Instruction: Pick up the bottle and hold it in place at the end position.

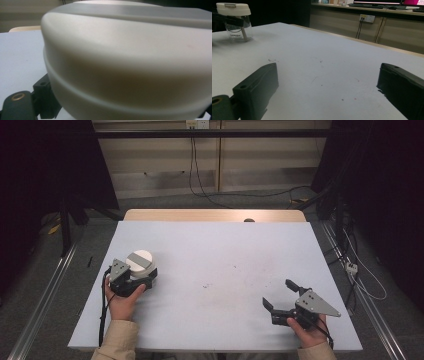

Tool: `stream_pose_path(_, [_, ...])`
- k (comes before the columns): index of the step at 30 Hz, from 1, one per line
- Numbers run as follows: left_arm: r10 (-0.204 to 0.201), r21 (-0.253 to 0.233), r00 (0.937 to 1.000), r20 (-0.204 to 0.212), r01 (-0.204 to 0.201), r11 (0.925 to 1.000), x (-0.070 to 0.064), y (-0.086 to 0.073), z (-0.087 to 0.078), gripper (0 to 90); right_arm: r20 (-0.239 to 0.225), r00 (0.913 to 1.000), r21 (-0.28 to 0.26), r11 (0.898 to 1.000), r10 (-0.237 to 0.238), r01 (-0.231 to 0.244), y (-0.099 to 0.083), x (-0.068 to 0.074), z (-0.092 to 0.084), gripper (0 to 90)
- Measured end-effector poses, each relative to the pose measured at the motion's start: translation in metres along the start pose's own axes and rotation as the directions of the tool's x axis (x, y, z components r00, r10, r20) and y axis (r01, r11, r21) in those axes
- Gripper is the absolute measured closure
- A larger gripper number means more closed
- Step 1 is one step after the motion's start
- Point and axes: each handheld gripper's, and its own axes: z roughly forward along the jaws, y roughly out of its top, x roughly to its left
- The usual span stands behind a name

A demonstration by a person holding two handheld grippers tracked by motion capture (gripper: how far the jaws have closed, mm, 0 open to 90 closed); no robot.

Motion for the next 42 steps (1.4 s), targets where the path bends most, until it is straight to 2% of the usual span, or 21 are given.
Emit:
stream_pose_path(8, [-0.003, -0.018, 1.0, -0.007, 0.003, 0.9998, 0.001, 0.001, -0.002, 18.1, -0.003, 1.0, -0.002, 1.0, -0.006, 0.006, 0.001, 0.001, 0.0, 3.1])
stream_pose_path(11, [0.018, -0.013, 0.9997, -0.016, -0.018, 0.9998, 0.001, 0.001, -0.002, 18.2, -0.001, 1.0, -0.002, 1.0, 0.0, 0.0, 0.001, 0.001, 0.0, 3.2])
stream_pose_path(20, [0.011, -0.054, 0.9999, -0.011, -0.012, 0.9985, -0.003, 0.006, -0.004, 18.3, -0.006, 1.0, -0.006, 1.0, -0.002, 0.002, 0.001, 0.0, 0.001, 3.6])
stream_pose_path(22, [0.004, -0.061, 1.0, 0.001, -0.004, 0.9981, -0.005, 0.009, -0.002, 18.3, -0.007, 1.0, -0.006, 1.0, -0.004, 0.004, 0.002, 0.001, 0.001, 3.5])
stream_pose_path(29, [0.019, -0.072, 0.9988, 0.044, -0.016, 0.9973, -0.017, 0.015, 0.006, 18.3, -0.006, 1.0, -0.007, 1.0, -0.003, 0.003, 0.002, 0.0, 0.001, 3.5])
stream_pose_path(38, [0.004, -0.071, 0.9953, 0.097, 0.003, 0.9975, -0.029, 0.021, 0.017, 18.3, -0.011, 0.9999, -0.003, 1.0, -0.001, 0.001, 0.002, 0.001, 0.002, 3.5])
stream_pose_path(42, [0.012, -0.069, 0.9947, 0.102, -0.005, 0.9976, -0.032, 0.023, 0.02, 18.3, -0.012, 0.9999, -0.001, 1.0, -0.002, 0.002, 0.001, 0.001, 0.002, 3.5])
